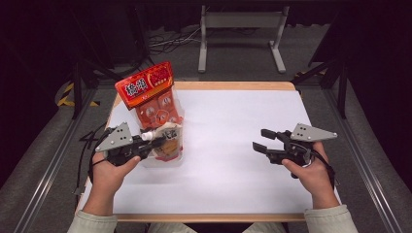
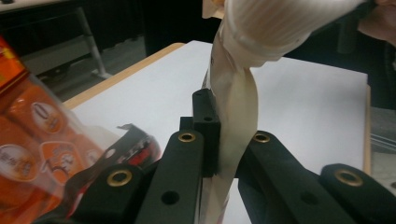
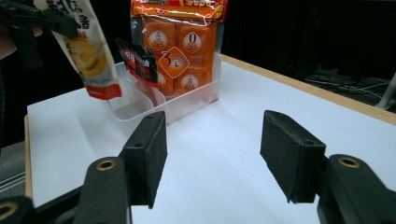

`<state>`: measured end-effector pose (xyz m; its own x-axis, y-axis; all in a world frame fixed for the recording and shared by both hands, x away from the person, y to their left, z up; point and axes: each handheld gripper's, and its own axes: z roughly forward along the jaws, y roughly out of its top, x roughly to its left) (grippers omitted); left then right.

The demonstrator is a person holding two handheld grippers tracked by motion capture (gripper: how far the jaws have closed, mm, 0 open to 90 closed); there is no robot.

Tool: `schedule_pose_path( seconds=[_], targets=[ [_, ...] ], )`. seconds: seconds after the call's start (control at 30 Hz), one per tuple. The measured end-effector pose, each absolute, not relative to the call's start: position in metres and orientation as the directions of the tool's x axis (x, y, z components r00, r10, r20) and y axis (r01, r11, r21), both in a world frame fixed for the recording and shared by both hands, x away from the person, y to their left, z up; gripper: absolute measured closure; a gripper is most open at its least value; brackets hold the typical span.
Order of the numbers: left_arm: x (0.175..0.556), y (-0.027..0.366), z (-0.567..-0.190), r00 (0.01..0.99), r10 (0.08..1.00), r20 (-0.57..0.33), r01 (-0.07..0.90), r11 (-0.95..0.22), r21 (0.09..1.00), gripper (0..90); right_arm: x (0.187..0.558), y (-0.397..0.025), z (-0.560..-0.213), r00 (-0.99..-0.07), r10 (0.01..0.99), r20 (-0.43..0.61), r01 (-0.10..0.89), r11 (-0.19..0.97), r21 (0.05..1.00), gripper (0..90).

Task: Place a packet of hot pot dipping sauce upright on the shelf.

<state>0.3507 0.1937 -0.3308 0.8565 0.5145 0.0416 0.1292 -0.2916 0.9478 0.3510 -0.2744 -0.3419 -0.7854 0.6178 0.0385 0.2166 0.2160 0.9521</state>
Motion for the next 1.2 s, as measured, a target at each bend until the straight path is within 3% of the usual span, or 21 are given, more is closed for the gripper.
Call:
schedule_pose_path(
  seconds=[0.5,1.2],
  targets=[
    [0.363,0.215,-0.334,0.809,0.586,0.050,0.127,-0.257,0.958,88.1,0.352,-0.275,-0.345,-0.787,0.614,0.052,0.225,0.208,0.952,41.6],
    [0.376,0.214,-0.369,0.838,0.546,-0.013,0.196,-0.277,0.941,88.0,0.356,-0.275,-0.351,-0.787,0.613,0.068,0.241,0.204,0.949,40.7]
  ],
)
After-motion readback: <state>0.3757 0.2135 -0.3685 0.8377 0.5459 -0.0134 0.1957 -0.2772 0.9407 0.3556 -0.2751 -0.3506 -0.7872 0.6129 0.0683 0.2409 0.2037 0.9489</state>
